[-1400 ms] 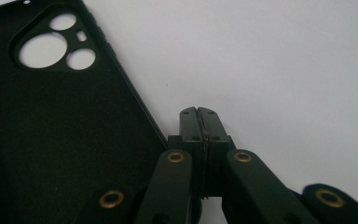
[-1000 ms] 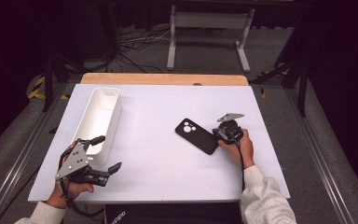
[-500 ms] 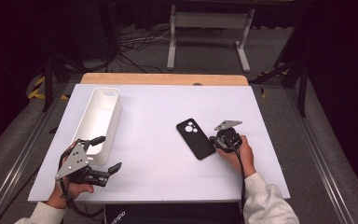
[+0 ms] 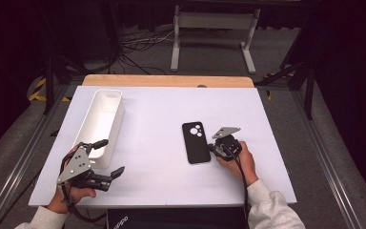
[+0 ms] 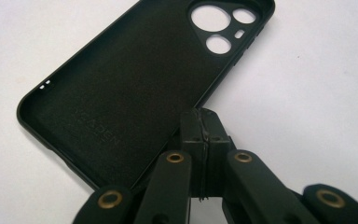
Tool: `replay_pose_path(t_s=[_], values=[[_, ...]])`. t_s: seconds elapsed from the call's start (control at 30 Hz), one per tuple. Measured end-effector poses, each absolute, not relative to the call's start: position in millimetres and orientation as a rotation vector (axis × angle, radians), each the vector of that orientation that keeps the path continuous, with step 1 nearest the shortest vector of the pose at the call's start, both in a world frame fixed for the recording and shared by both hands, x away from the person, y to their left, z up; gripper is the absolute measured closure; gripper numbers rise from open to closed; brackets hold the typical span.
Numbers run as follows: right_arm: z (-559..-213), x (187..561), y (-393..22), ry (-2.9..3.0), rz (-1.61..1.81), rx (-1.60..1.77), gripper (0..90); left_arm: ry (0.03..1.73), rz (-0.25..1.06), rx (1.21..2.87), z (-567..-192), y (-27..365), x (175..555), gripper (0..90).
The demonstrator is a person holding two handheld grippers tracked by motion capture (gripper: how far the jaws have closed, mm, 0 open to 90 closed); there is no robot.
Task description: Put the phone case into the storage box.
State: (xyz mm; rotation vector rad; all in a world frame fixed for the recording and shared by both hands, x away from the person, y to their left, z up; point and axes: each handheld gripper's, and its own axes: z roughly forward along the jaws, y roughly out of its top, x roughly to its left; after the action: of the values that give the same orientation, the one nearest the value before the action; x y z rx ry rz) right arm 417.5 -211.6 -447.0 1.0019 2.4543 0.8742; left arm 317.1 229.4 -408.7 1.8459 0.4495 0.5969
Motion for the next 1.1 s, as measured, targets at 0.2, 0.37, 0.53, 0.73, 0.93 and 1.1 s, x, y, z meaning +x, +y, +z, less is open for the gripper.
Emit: replay_pose_path(t_s=[0.2,0.37,0.53,0.73,0.93,1.1], values=[[-447.3,415.9,-208.4,2.466,0.888,0.992,90.0,0.448,0.598,1.848,-408.7,229.1,317.0,3.9],[-447.6,415.1,-206.5,2.477,0.904,0.987,90.0,0.447,0.595,1.849,-408.8,229.0,316.9,3.9],[-447.8,413.3,-202.3,2.487,0.906,0.973,90.0,0.445,0.603,1.848,-408.8,228.8,317.2,4.0],[-447.8,413.7,-202.8,2.489,0.912,0.974,89.8,0.448,0.595,1.852,-408.5,229.0,316.7,4.0],[-448.1,413.7,-202.8,2.488,0.913,0.970,89.9,0.447,0.600,1.847,-408.9,228.5,316.7,4.2],[-447.8,414.4,-203.6,2.485,0.912,0.972,88.1,0.447,0.602,1.849,-408.8,228.6,316.6,4.1]])
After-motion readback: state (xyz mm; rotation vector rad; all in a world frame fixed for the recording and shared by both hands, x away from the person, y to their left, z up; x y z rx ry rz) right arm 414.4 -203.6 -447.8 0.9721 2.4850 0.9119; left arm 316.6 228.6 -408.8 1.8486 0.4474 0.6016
